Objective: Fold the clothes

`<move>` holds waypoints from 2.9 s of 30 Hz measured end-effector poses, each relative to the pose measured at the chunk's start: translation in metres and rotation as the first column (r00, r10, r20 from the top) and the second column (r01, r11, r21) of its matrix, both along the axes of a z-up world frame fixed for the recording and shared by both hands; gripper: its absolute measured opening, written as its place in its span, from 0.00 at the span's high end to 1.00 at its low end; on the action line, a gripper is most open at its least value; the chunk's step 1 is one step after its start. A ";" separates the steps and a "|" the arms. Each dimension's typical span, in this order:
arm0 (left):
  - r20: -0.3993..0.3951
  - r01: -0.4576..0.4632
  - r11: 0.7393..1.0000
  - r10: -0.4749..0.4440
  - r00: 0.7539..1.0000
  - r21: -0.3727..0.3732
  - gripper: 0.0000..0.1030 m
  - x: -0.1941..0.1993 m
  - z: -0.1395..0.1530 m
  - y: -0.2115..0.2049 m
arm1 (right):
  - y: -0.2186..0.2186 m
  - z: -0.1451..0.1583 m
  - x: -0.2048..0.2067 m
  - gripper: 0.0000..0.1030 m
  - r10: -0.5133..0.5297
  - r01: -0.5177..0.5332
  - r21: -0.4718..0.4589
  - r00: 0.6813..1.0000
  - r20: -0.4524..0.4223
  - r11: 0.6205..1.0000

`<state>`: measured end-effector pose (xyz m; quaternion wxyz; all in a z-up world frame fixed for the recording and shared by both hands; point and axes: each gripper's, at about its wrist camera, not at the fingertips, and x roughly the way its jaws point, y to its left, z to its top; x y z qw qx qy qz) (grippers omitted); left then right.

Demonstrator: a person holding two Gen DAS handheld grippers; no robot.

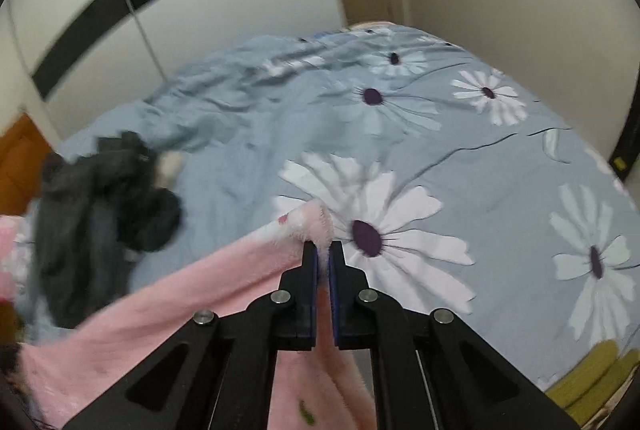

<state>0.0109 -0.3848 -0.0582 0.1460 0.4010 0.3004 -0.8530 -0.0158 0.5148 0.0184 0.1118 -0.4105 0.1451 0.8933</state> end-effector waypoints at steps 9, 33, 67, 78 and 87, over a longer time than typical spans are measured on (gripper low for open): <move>0.019 -0.038 0.999 0.038 0.999 0.012 0.94 -0.015 -0.014 -0.002 | -0.005 -0.024 -0.023 0.95 -0.069 0.066 0.041 0.994 0.086 0.997; 0.215 -0.027 0.999 0.031 0.976 -0.020 0.44 0.130 0.024 -0.013 | -0.110 0.011 0.118 0.87 0.147 -0.148 -0.004 0.981 0.130 0.989; 0.076 -0.243 0.866 0.234 0.969 0.437 0.93 0.278 -0.018 -0.026 | -0.052 -0.085 0.373 0.98 -0.320 0.379 -0.613 0.924 0.209 0.694; -0.112 -0.122 0.897 0.186 0.976 0.426 0.93 0.292 0.043 -0.036 | -0.030 0.050 0.388 1.00 -0.296 0.187 -0.509 0.945 -0.141 0.840; 0.021 -0.263 0.795 0.300 0.954 0.547 0.93 0.328 -0.025 -0.048 | -0.053 -0.051 0.382 0.98 -0.247 0.274 -0.558 0.961 0.125 0.783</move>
